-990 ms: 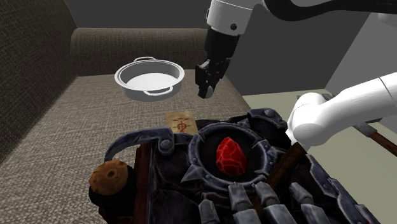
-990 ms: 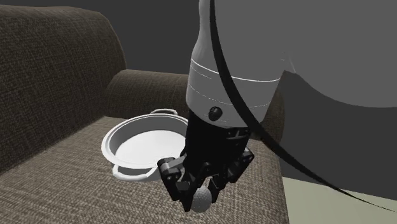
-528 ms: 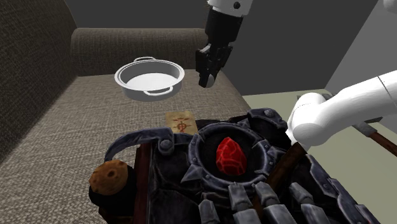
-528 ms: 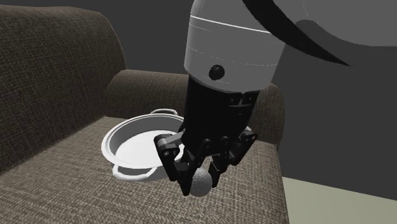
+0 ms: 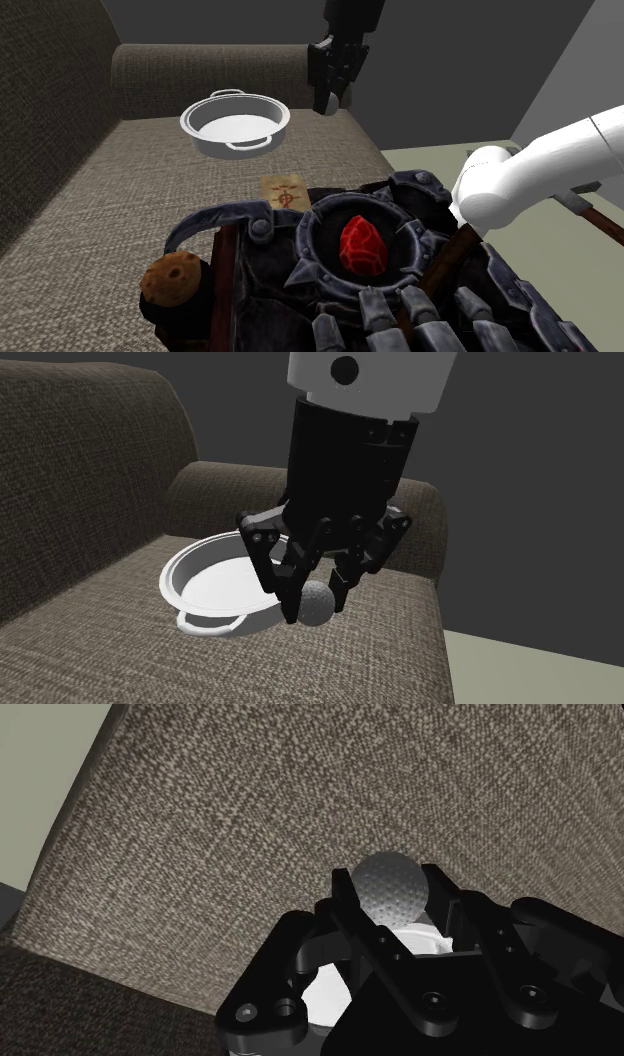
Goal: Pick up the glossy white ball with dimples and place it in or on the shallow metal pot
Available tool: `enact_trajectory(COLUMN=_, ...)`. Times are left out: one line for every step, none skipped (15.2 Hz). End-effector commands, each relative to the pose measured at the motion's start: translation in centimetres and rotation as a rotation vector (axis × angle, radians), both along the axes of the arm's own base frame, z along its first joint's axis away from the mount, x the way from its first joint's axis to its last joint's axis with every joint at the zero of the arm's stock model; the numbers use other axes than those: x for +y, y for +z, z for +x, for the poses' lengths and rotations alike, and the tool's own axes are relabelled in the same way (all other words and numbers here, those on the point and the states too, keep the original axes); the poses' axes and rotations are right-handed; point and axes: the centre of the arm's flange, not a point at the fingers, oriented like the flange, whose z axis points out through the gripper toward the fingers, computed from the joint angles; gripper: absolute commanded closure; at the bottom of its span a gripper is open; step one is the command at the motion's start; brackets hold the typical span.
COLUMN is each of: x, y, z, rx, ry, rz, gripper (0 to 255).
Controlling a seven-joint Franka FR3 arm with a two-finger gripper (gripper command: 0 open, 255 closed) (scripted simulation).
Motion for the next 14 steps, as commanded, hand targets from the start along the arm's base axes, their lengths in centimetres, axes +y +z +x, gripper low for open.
enact_trajectory(x=0.0, y=1.2, z=-0.1, rx=0.0, ry=0.0, rz=0.0, gripper=255)
enact_trajectory(x=0.0, y=1.7, z=-0.1, rx=0.0, ry=0.0, rz=0.0, gripper=255)
enact_trajectory(x=0.0, y=1.9, z=-0.1, rx=0.0, ry=0.0, rz=0.0, gripper=255)
enact_trajectory(x=0.3, y=1.9, z=1.2, rx=0.0, ry=0.0, rz=0.0, gripper=255)
enact_trajectory(x=0.5, y=1.9, z=2.5, rx=0.0, ry=0.0, rz=0.0, gripper=255)
enact_trajectory(x=0.7, y=1.9, z=3.8, rx=0.0, ry=0.0, rz=0.0, gripper=255)
enact_trajectory(x=0.9, y=1.9, z=5.1, rx=0.0, ry=0.0, rz=0.0, gripper=255)
enact_trajectory(x=1.1, y=1.9, z=6.4, rx=0.0, ry=0.0, rz=0.0, gripper=255)
enact_trajectory(x=1.4, y=1.9, z=7.7, rx=0.0, ry=0.0, rz=0.0, gripper=255)
enact_trajectory(x=1.6, y=2.0, z=9.0, rx=0.0, ry=0.0, rz=0.0, gripper=255)
enact_trajectory(x=1.8, y=2.0, z=10.3, rx=0.0, ry=0.0, rz=0.0, gripper=255)
enact_trajectory(x=2.0, y=2.0, z=11.6, rx=0.0, ry=0.0, rz=0.0, gripper=255)
enact_trajectory(x=2.2, y=2.0, z=12.9, rx=0.0, ry=0.0, rz=0.0, gripper=255)
enact_trajectory(x=2.5, y=2.0, z=14.2, rx=0.0, ry=0.0, rz=0.0, gripper=255)
